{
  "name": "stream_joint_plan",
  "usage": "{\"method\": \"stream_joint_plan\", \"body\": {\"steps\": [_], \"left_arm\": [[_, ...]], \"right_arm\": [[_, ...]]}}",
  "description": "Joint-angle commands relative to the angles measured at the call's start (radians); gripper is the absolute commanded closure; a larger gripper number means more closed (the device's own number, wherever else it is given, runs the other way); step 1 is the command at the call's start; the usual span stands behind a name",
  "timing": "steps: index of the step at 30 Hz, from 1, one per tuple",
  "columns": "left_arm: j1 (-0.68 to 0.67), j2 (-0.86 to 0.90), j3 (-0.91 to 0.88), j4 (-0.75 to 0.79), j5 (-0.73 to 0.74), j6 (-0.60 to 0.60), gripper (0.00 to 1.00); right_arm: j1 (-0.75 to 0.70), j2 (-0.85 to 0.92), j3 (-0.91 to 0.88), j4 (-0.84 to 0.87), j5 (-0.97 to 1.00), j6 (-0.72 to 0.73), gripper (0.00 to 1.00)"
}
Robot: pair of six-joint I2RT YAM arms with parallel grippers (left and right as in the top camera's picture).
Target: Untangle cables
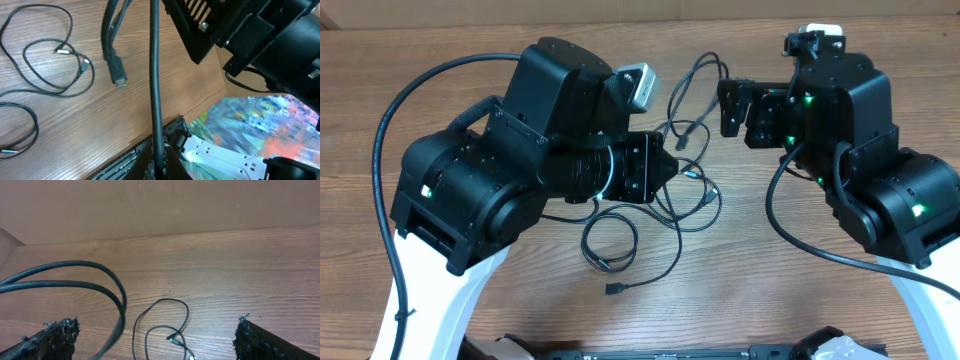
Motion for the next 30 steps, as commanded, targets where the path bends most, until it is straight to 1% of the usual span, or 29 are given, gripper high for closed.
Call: {"method": "stream_joint_plan", "body": {"steps": [1, 8, 13, 18, 26, 30], "left_arm": [[-0.001, -0.006, 0.017, 0.000, 0.028, -0.006, 0.96], [0.000, -0.006, 0.017, -0.010, 0.053, -0.006, 0.96], [0.000, -0.006, 0.017, -0.013, 0.054, -0.006, 0.96], [0.000, -0.006, 0.017, -0.018, 0.053, -0.006, 0.96], [0.000, -0.006, 0.017, -0.017, 0.048, -0.005, 0.96], [0.000, -0.006, 0.017, -0.022, 0.018, -0.006, 0.96]], "right_arm": [[-0.002, -0.002, 0.014, 0.008, -0.013, -0.046, 0.00], [-0.002, 0.037, 0.014, 0.009, 0.077, -0.062, 0.00], [-0.002, 0.054, 0.014, 0.026, 0.090, -0.064, 0.00], [-0.002, 0.060, 0.014, 0.041, 0.208, -0.066, 0.00], [-0.002, 0.060, 0.014, 0.048, 0.290, -0.066, 0.00], [-0.002, 0.060, 0.014, 0.040, 0.394, -0.065, 0.00]]}}
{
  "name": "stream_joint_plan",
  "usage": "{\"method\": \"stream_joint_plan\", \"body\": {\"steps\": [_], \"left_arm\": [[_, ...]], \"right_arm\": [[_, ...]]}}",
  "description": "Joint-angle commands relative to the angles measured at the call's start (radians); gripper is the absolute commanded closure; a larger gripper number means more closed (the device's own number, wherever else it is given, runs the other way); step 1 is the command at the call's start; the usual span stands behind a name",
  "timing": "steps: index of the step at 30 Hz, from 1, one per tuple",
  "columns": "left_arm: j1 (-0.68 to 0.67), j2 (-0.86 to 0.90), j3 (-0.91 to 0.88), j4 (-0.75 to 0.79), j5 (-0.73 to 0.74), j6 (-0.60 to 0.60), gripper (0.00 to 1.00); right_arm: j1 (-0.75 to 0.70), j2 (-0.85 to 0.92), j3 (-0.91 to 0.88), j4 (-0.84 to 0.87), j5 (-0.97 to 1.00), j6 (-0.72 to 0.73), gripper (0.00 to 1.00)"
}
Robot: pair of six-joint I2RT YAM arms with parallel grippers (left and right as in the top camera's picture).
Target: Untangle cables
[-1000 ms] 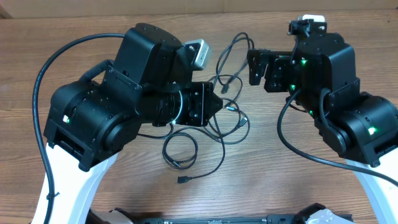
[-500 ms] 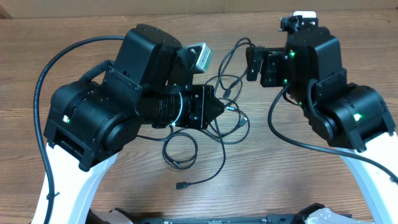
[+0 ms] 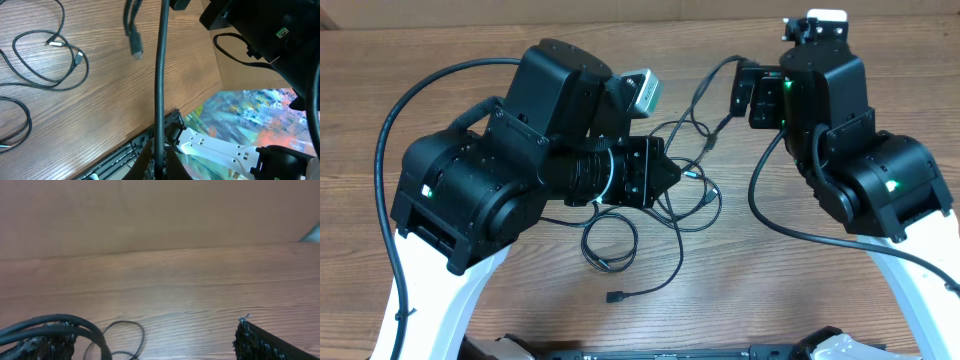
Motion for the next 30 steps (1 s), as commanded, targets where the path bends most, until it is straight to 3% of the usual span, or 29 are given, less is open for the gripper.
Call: {"method": "stream_joint_plan", "body": {"steps": [1, 11, 16, 23, 30], "left_arm": [[0.000, -0.006, 0.017, -0.011, -0.042, -0.008, 0.96], [0.000, -0.006, 0.015, -0.141, -0.439, -0.105, 0.96], [0.012, -0.006, 0.015, -0.141, -0.487, -0.103, 0.96], [0.061, -0.006, 0.015, -0.141, -0.492, -0.103, 0.96], [0.067, -0.006, 0.015, -0.141, -0.481, -0.101, 0.96]], "right_arm": [[-0.002, 0.000, 0.014, -0.005, 0.155, -0.007, 0.00], [-0.024, 0.002, 0.013, -0.030, 0.372, 0.004, 0.00], [-0.087, 0.002, 0.013, -0.070, 0.371, 0.005, 0.00], [-0.257, 0.002, 0.013, -0.145, 0.352, 0.118, 0.00], [-0.343, 0.001, 0.013, -0.150, 0.079, 0.118, 0.00]]}}
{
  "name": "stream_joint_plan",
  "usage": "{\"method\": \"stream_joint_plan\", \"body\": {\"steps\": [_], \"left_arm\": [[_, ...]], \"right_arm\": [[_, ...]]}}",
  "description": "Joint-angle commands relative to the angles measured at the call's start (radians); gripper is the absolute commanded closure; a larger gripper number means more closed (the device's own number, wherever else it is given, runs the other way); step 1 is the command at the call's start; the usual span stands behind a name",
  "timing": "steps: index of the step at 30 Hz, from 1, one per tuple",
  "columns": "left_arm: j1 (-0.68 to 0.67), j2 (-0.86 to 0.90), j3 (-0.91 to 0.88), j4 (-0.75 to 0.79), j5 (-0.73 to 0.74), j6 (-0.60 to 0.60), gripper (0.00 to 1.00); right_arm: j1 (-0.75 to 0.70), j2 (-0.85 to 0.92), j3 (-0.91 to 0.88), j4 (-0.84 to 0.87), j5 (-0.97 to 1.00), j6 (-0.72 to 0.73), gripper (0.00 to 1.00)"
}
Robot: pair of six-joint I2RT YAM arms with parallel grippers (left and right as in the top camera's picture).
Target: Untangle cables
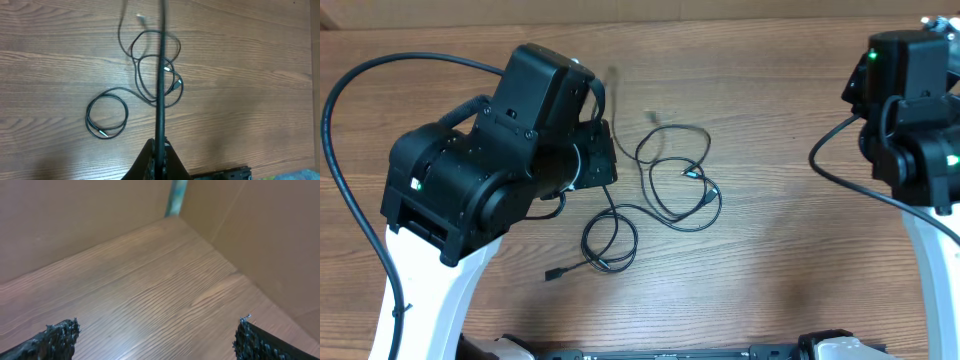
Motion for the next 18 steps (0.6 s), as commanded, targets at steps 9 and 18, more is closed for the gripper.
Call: {"method": "stream_joint_plan", "body": {"steps": [9, 18], "left_arm": [[0.006, -0.008, 0.015, 0.001, 0.005, 0.015, 0.96], [0.003, -0.008, 0.015, 0.087, 0.390, 0.330, 0.96]], "right_arm": [[-0.006, 0.007, 0.013, 0.011, -0.909, 0.004, 0.00], [-0.006, 0.107, 0.013, 0.043, -1.218, 0.045, 0.00]]}}
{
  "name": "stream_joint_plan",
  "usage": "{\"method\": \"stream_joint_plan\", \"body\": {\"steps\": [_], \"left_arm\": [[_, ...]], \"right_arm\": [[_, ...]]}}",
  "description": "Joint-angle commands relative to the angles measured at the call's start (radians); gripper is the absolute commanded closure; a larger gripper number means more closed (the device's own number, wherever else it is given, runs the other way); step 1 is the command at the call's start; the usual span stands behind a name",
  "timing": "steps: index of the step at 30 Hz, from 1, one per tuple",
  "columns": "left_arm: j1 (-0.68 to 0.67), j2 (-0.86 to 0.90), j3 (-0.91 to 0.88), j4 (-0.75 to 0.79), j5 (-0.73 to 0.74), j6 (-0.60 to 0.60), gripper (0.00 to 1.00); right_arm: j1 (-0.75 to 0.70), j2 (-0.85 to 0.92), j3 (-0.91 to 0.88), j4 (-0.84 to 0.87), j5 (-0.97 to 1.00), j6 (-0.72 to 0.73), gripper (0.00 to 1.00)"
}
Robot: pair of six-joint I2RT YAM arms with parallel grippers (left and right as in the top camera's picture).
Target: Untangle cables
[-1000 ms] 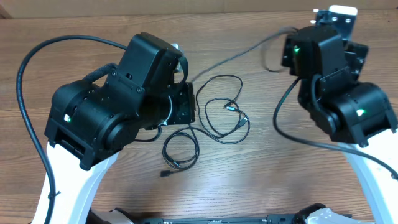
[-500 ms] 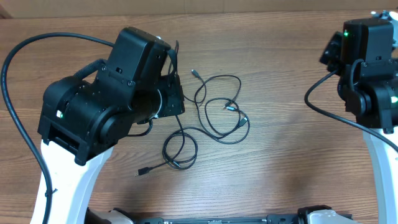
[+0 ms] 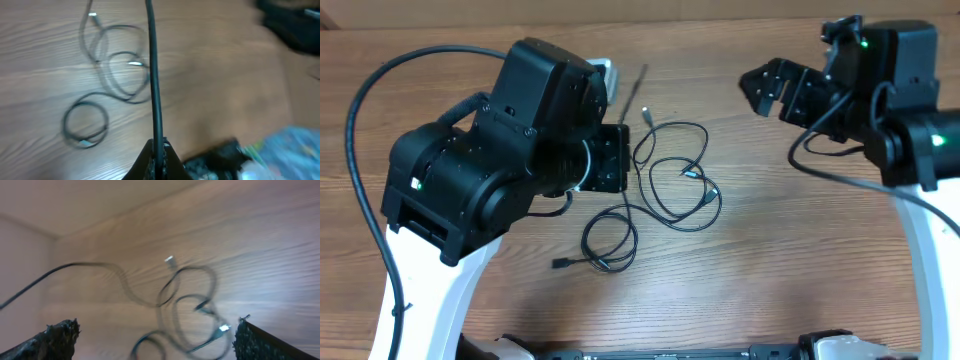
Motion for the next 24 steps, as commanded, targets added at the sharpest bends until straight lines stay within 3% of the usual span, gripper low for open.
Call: {"method": "stream_joint_plan", "body": {"steps": [1, 8, 20, 24], "left_arm": [[-0.002, -0.008, 0.015, 0.028, 0.230, 0.171, 0.96], [-0.083, -0.010, 0.015, 0.061, 0.294, 0.257, 0.96], [-0.189, -0.010, 0.015, 0.079, 0.300, 0.322, 0.96], [-0.219, -0.010, 0.015, 0.073, 0.223, 0.297, 0.96]], "right_arm": [[-0.002, 0.059, 0.013, -0.001, -0.197, 0.026, 0.00], [-0.002, 0.143, 0.013, -0.002, -0.366, 0.026, 0.00], [-0.002, 0.153, 0.013, 0.076, -0.373, 0.186, 0.00], [-0.002, 0.153, 0.013, 0.117, -0.373, 0.212, 0.00]]}}
